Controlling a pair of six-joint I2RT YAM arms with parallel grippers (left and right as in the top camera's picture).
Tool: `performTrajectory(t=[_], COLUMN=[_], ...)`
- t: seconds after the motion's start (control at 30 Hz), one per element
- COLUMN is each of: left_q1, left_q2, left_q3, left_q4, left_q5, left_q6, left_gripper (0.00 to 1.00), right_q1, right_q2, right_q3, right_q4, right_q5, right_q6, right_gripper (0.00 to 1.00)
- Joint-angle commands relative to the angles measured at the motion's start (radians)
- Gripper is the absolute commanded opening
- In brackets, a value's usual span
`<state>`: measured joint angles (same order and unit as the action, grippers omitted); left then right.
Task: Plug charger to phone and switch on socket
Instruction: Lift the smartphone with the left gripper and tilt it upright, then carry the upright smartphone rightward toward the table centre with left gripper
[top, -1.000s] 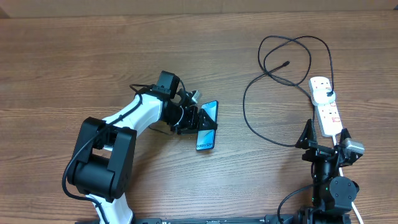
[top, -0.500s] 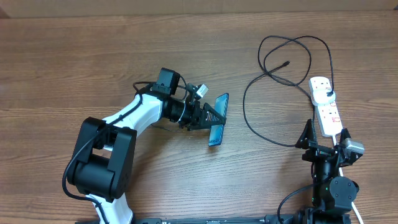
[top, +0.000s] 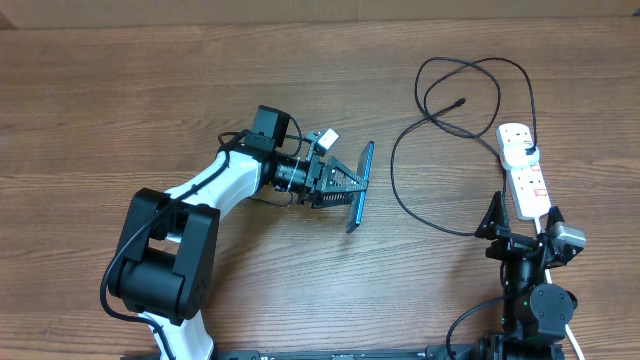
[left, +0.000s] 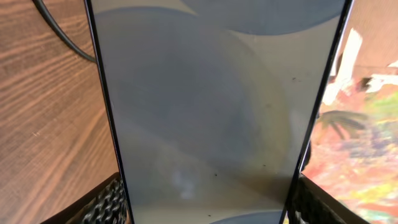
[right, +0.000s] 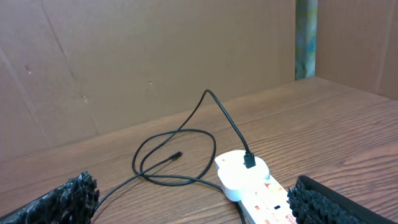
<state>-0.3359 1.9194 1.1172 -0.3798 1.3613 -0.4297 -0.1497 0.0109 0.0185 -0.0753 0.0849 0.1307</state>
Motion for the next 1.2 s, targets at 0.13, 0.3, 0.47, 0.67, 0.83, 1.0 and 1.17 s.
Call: performTrajectory(t=[0.13, 0.3, 0.47, 0.67, 0.83, 1.0, 1.17], left_q1=[-0.005, -0.005, -0.005, -0.005, -0.005, -0.005, -0.005], left_q2=[0.006, 0.006, 0.006, 0.006, 0.006, 0.006, 0.006], left_q3=[-0.002, -0.002, -0.002, -0.002, -0.002, -0.002, -0.002], left_q4=[0.050, 0.118, 0.153, 0.153, 0.153, 0.153, 0.153], left_q5=[0.073, 0.072, 0.072, 0.072, 0.069, 0.069, 0.069], left_q6=[-0.196, -0.318, -0.392, -0.418, -0.424, -0.424, -0.424], left_gripper=[0.38, 0.39, 0.38, 0.38, 0.37, 0.37, 0.36], right_q1=[0.003, 0.003, 0.003, 0.003, 0.003, 0.003, 0.003], right_q2=[-0.008, -0.008, -0.008, -0.008, -0.008, -0.008, -0.008], right_q3=[-0.011, -0.011, -0.011, -0.011, -0.011, -0.011, -0.011], right_q4=[0.003, 0.003, 0.003, 0.003, 0.003, 0.003, 0.003], right_q5=[0.002, 0.002, 0.002, 0.002, 0.002, 0.002, 0.002], right_q6=[-0.005, -0.005, -0.005, -0.005, -0.005, -0.005, -0.005], right_gripper=[1.00, 1.00, 1.00, 1.00, 1.00, 1.00, 1.00])
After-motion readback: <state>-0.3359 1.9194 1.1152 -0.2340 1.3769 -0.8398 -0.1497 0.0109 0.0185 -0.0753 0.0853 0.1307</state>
